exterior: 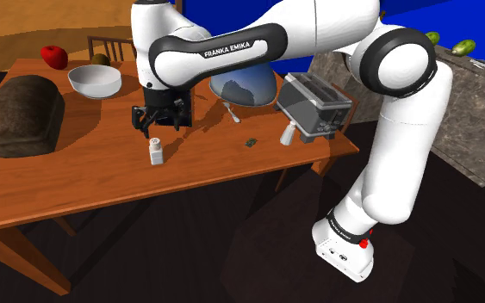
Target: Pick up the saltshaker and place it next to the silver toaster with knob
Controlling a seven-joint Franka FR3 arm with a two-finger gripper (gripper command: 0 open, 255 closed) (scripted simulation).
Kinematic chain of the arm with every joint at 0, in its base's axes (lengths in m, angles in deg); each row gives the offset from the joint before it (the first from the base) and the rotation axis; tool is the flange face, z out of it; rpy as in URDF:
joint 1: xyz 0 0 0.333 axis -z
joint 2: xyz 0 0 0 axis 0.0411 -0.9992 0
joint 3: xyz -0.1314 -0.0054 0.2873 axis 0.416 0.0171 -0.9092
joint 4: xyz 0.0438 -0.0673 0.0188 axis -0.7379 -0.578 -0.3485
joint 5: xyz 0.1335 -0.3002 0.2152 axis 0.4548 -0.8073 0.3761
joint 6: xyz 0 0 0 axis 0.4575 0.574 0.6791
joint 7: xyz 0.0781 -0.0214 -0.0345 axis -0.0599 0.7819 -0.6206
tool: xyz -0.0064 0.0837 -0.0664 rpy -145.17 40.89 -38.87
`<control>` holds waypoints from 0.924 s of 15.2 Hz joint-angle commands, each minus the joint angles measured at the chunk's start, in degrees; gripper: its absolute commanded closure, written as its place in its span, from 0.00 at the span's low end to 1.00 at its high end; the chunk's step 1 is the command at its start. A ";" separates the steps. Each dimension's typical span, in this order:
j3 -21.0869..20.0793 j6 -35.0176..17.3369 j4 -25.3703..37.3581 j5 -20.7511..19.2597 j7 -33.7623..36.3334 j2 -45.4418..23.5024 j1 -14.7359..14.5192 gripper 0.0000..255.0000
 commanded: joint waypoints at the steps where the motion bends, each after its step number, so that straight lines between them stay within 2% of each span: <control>1: 0.14 0.46 4.38 -1.60 1.35 -4.01 -1.65 0.00; 8: 0.62 -4.10 1.48 -2.44 1.89 -5.78 -1.82 0.00; 14: 0.66 -4.46 1.28 -2.52 1.94 -5.94 -1.83 0.00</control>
